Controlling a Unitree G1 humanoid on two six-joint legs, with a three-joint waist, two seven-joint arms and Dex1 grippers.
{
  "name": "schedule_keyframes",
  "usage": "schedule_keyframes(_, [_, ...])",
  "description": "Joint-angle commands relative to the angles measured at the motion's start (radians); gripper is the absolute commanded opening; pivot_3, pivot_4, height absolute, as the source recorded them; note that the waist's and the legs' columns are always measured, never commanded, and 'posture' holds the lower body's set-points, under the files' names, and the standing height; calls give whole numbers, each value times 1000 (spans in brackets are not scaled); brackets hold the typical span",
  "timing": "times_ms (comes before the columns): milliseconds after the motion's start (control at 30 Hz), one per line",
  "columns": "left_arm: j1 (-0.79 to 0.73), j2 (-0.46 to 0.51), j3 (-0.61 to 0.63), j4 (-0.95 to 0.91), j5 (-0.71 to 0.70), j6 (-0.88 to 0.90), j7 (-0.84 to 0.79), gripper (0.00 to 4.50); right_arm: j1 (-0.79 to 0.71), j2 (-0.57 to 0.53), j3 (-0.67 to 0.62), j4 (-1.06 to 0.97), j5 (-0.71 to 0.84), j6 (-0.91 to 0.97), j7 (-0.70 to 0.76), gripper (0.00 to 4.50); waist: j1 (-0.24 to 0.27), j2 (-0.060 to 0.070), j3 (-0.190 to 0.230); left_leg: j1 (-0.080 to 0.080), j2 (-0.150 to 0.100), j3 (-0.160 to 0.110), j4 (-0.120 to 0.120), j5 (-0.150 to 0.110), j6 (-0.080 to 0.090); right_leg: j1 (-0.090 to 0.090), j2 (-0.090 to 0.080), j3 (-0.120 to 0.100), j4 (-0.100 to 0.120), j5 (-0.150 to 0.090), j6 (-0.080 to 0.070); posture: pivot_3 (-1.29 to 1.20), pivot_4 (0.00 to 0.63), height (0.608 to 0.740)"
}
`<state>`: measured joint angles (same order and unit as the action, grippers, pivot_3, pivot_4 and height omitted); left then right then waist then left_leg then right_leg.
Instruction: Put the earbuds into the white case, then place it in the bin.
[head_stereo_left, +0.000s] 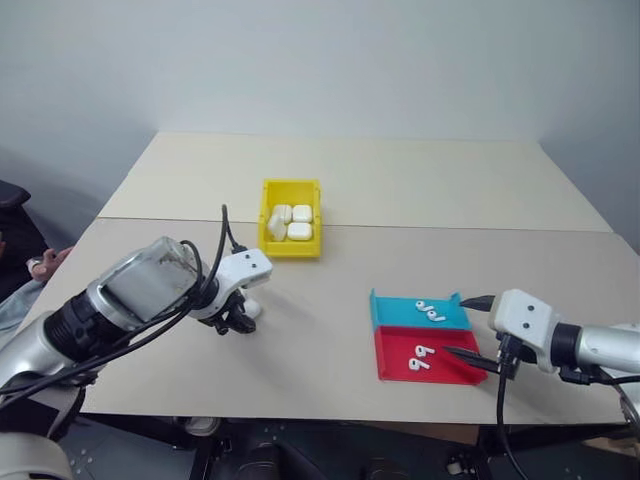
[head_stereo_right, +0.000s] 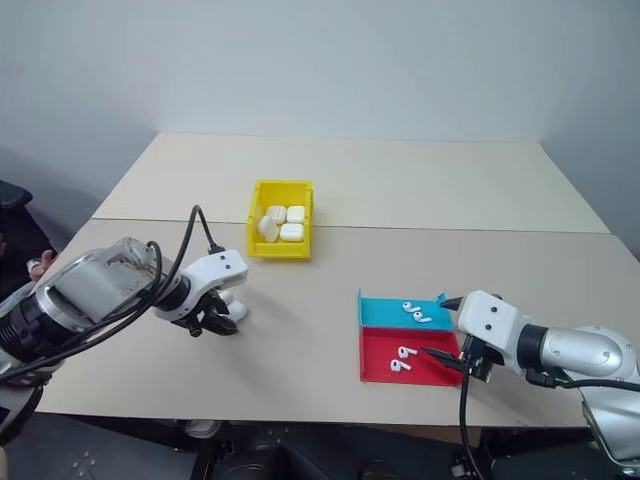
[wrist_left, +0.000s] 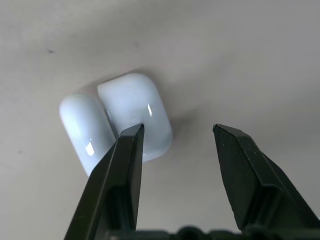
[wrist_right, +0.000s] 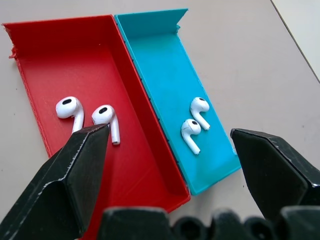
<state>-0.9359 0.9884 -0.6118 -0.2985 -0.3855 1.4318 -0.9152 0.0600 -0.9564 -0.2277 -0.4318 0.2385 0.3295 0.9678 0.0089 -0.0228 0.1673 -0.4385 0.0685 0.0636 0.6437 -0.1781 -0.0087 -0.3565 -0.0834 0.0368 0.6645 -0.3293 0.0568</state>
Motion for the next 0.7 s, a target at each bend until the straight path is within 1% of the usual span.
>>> schedule_keyframes(33, [19, 55, 9, -3, 10, -36, -22, 2371, -8, -18, -15, -9, -5, -15, 5, 4500, -2, 0, 0, 0, 0, 0, 0, 0, 0, 0, 0, 0, 0, 0, 0, 0, 150, 740])
schedule_keyframes(167, [38, 93, 17, 37, 17, -59, -39, 2371, -12, -18, -12, -5, -11, -18, 5, 4500, 0, 0, 0, 0, 0, 0, 0, 0, 0, 0, 0, 0, 0, 0, 0, 0, 150, 740])
schedule_keyframes(300, [64, 144, 18, 35, 42, -104, -53, 2371, -16, -16, -7, 1, -17, -20, 6, 4500, 2, 0, 0, 0, 0, 0, 0, 0, 0, 0, 0, 0, 0, 0, 0, 0, 150, 740])
schedule_keyframes(367, [75, 153, 21, 49, 57, -120, -51, 2371, -19, -14, -4, 3, -20, -22, 5, 4500, 2, 0, 0, 0, 0, 0, 0, 0, 0, 0, 0, 0, 0, 0, 0, 0, 150, 740])
schedule_keyframes(433, [85, 138, 30, 95, 92, -142, -17, 2371, -22, -9, 2, 4, -24, -22, 1, 4500, 2, 0, 0, 0, 0, 0, 0, 0, 0, 0, 0, 0, 0, 0, 0, 0, 150, 740])
schedule_keyframes(500, [75, 76, 58, 185, 125, -121, 52, 2371, -24, -7, 11, 6, -31, -24, -3, 4500, 4, 0, 0, 0, 0, 0, 0, 0, 0, 0, 0, 0, 0, 0, 0, 0, 150, 740])
schedule_keyframes(567, [64, 46, 72, 246, 141, -122, 71, 2371, -23, -7, 17, 6, -37, -27, -4, 4500, 6, 0, 0, 0, 0, 0, 0, 0, 0, 0, 0, -1, 1, 0, 0, 0, 150, 740])
schedule_keyframes(633, [61, 74, 65, 228, 130, -137, 15, 2371, -19, -8, 13, 0, -33, -23, -1, 4500, 3, 0, 0, 0, 0, 0, 0, 0, 0, 0, 0, -1, 0, 0, 0, 0, 150, 740])
schedule_keyframes(700, [64, 138, 58, 166, 100, -161, -80, 2371, -14, -10, 7, -7, -30, -19, 2, 4500, -2, -1, 0, -1, 0, 0, 0, 0, 0, -1, 0, 0, 0, 0, 0, 0, 150, 740])
